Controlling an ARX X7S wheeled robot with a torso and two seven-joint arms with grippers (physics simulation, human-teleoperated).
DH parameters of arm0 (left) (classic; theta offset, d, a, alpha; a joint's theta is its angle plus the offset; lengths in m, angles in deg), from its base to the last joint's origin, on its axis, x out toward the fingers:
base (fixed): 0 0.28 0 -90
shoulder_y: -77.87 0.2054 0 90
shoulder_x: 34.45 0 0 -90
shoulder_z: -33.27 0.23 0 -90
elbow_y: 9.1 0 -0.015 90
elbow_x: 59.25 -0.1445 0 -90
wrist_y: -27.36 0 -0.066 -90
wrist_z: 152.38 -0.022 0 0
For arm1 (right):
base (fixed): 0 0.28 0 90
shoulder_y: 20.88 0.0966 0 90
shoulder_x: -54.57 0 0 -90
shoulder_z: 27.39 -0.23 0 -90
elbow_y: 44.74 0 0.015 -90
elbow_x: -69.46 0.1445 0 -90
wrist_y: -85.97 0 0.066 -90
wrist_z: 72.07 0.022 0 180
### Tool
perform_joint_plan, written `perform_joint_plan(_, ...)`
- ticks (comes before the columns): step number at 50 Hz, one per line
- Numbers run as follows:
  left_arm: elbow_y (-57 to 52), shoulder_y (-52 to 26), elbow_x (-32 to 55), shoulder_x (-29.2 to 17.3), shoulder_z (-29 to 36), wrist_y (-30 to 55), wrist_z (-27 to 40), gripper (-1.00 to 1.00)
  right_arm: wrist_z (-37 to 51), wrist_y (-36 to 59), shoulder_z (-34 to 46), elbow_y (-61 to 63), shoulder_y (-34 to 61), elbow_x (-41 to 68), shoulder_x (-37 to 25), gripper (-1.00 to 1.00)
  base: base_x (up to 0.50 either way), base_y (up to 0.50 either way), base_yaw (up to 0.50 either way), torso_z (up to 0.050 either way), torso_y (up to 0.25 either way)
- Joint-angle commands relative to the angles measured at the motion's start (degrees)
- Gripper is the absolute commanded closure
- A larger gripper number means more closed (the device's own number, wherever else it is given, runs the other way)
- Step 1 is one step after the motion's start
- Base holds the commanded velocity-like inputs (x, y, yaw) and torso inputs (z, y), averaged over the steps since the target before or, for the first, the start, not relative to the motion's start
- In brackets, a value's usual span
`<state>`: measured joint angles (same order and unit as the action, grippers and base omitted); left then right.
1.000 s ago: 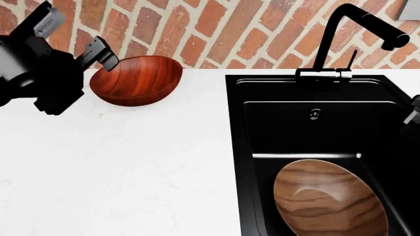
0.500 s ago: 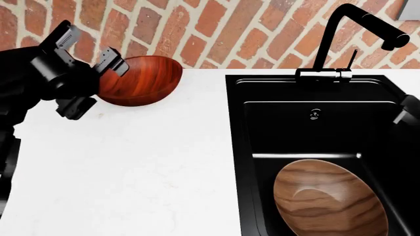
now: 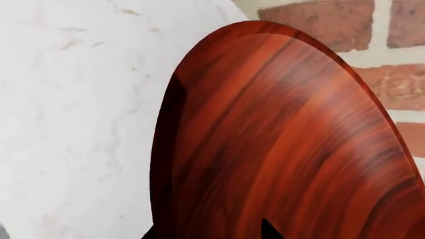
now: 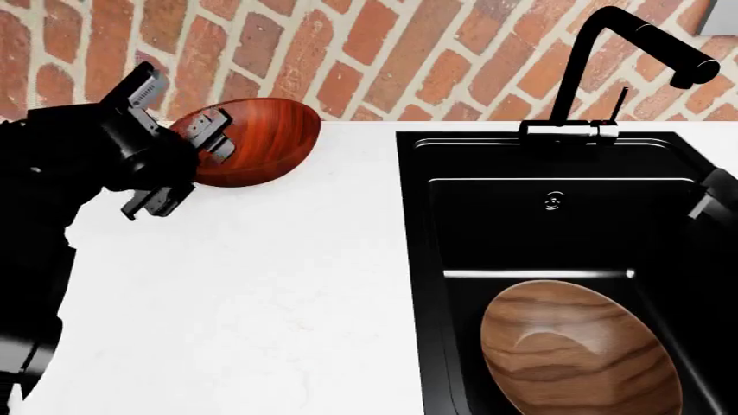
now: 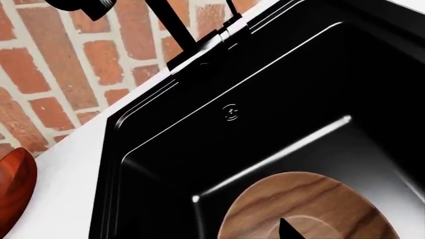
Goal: Stack the bowls in the sink.
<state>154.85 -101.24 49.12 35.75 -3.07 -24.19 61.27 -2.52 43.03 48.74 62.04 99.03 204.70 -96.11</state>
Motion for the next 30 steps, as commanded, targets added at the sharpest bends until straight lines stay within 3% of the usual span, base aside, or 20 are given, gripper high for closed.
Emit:
perform_joint_plan(1,1.01,-0.67,6.5,0.94,9.48,-0.95,-1.49,1.0,-0.46,0.08,-1.16,0.02,-1.12,0.2,-0.4,-1.0,0.0,0.0,0.0,0.0,0.0)
perform_joint_plan(13,0.99,-3.2,17.21,0.13,22.41,-1.6,-4.84,1.0,0.15,-0.78,2.89,-0.42,3.06,-0.1,-0.24,-1.0,0.0,0.0,0.0,0.0,0.0)
perform_joint_plan(19,0.21,-5.48,18.99,-1.54,24.93,-1.35,-5.7,1.0,0.06,-0.87,3.43,-0.49,3.92,0.12,-0.43,-1.0,0.0,0.0,0.0,0.0,0.0)
perform_joint_plan(24,-14.93,-5.38,20.8,-9.15,21.9,-5.33,1.17,1.0,0.06,-1.04,3.87,-0.39,4.47,0.2,-0.39,-1.0,0.0,0.0,0.0,0.0,0.0)
perform_joint_plan(30,-25.55,-5.35,21.88,-14.48,19.85,-7.56,5.54,1.0,-0.17,-1.14,3.84,-0.23,4.36,0.22,-0.31,-1.0,0.0,0.0,0.0,0.0,0.0)
